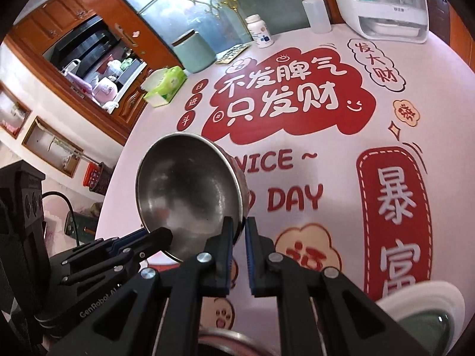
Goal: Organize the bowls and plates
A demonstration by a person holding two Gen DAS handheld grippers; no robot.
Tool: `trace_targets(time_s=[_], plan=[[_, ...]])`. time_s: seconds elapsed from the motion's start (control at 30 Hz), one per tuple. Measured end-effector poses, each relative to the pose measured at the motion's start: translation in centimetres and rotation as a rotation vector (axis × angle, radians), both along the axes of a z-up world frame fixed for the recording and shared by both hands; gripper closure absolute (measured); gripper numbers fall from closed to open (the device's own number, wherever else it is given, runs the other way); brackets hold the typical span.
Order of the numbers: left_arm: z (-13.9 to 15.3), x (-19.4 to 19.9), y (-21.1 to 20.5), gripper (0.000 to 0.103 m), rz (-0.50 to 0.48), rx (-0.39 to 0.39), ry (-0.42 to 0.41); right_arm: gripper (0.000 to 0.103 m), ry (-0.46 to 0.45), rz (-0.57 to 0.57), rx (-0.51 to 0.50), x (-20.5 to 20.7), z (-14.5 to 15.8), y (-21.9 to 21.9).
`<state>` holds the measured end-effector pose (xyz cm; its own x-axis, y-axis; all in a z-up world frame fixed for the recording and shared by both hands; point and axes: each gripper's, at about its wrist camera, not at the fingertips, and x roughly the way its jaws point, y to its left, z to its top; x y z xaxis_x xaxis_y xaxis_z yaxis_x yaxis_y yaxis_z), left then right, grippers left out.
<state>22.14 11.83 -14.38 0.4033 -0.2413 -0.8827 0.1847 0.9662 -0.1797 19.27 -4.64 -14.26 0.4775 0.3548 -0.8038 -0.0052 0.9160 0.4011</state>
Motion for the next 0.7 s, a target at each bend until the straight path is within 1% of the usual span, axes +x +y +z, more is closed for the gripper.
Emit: trace_targets(time_s=[0.43,0.7], plan=[[2.7,-6.5,0.1,0.088,-0.016,-0.01,-0.065,0.095,-0.043,0.011,-0.008,-5.5,2.4,0.0],[3.0,-10.2,-0.3,0.088,-0.023,-0.014,-0.073,0.094,-0.042,0.02,-0.013,-9.3,2.6,-0.3]])
